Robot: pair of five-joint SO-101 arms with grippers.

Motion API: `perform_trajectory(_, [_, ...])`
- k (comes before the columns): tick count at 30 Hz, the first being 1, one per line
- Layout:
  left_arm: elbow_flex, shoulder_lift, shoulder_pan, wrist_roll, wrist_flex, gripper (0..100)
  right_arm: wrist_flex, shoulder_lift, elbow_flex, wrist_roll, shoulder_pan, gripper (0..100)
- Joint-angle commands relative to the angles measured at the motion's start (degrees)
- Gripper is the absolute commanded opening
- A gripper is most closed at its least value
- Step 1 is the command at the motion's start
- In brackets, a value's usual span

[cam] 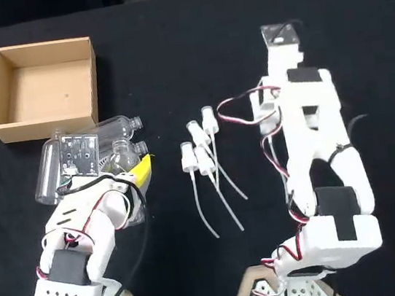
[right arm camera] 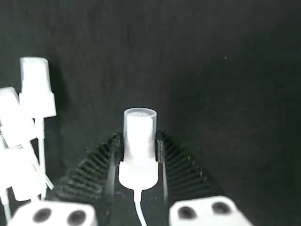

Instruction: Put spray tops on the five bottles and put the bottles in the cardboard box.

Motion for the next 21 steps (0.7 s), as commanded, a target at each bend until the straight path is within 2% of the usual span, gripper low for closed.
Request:
perform_trajectory(1, [-0.4, -0.9, 3.0, 0.4, -1.1, 16, 9.1, -9.4, -11.2, -3.0, -0.2, 2.8])
perform_trajectory(4, [-1.1, -0.9, 7.1, 0.3, -1.9, 16, 20.5, -14.8, -21.9, -6.0, -2.3, 2.8])
perform_trajectory(7, [0.0, -0.9, 10.9, 0.3, -9.8, 16, 24.1, -19.1, -28.3, -8.4, -4.7, 2.8])
perform_trajectory(14, [6.2, -0.9, 14.9, 0.1, -34.2, 16, 23.1, -25.9, -34.9, -12.2, -8.8, 2.8])
perform_trajectory(21, [13.4, -0.9, 14.3, 0.1, -40.1, 16, 15.3, -29.4, -41.1, -15.6, -20.6, 2.8])
